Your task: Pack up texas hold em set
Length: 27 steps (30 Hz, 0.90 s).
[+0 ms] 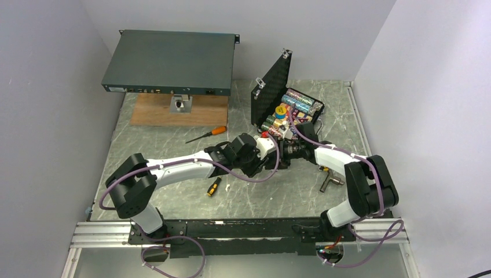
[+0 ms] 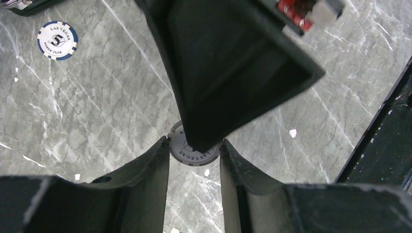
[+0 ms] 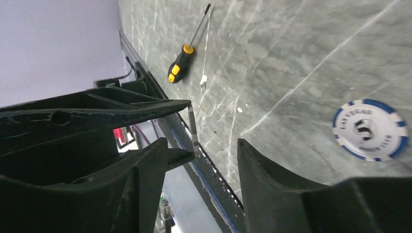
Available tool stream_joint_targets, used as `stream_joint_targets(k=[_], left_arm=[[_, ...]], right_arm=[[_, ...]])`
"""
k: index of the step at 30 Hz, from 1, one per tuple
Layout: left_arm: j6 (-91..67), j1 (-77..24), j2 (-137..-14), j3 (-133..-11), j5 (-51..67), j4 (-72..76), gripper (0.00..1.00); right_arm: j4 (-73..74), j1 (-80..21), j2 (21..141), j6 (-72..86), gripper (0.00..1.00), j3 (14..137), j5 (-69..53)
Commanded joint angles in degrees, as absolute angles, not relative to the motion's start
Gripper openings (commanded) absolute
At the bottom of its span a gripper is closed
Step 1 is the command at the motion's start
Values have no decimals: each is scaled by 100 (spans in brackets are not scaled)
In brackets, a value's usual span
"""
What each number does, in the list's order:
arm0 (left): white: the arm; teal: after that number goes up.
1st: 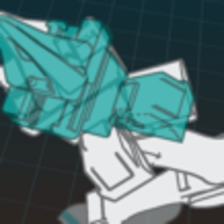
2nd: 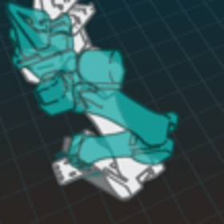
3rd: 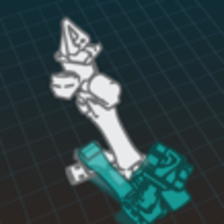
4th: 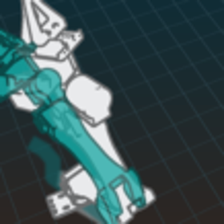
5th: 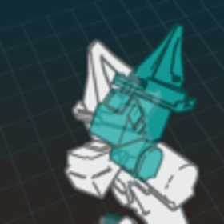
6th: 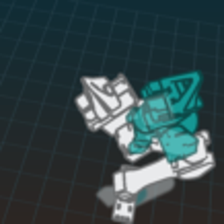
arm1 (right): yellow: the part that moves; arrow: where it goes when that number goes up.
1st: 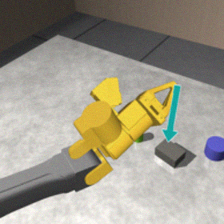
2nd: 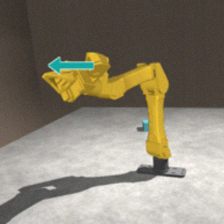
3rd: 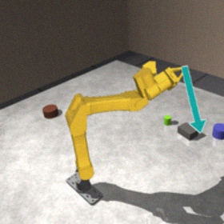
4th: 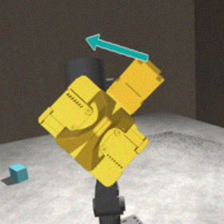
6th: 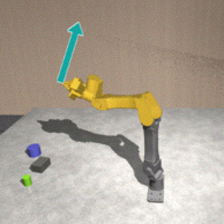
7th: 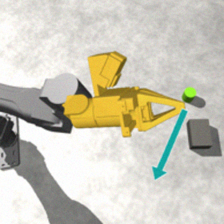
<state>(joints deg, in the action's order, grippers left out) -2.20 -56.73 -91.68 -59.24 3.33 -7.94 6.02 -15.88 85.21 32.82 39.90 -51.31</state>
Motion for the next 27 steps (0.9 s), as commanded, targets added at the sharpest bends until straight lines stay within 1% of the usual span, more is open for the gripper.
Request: stream_joint_targets(k=[1,5,9,12,13,15,16,19,21,23,27], left_arm=[[-70,-5745,-9120,-6020,454,-580,0],[-79,-5757,-9133,-6020,465,-581,0],[-92,-5774,-9170,-6019,461,-599,0],[-128,-5775,-9213,-6069,402,-672,0],[-139,-5781,-9227,-6087,403,-699,0],[-194,-5779,-9265,-6180,374,-813,1],[-269,-5777,-9288,-6239,283,-909,8],[-461,-5747,-9197,-6299,21,-1038,44],[-598,-5687,-9007,-6191,26,-1004,62],[-786,-5565,-8718,-6026,208,-960,72],[-1051,-5388,-8179,-5682,355,-940,77]], right_arm=[[293,-1874,8671,3295,53,4102,-5362],[112,-2026,8805,3408,42,3991,-5384],[-223,-2044,8782,3665,22,3873,-5375],[-542,-2052,8731,3928,4,3796,-5534],[-628,-2042,8717,3985,0,3781,-5566],[-526,-2028,8661,3921,0,3805,-5448],[-395,-2010,8614,3866,0,3843,-5313],[150,-1778,8302,3754,0,3946,-4537],[559,-1440,8034,3720,0,4031,-3898],[1002,-1107,7814,3594,0,4230,-3133],[1854,-708,7542,3640,0,4916,-548]])
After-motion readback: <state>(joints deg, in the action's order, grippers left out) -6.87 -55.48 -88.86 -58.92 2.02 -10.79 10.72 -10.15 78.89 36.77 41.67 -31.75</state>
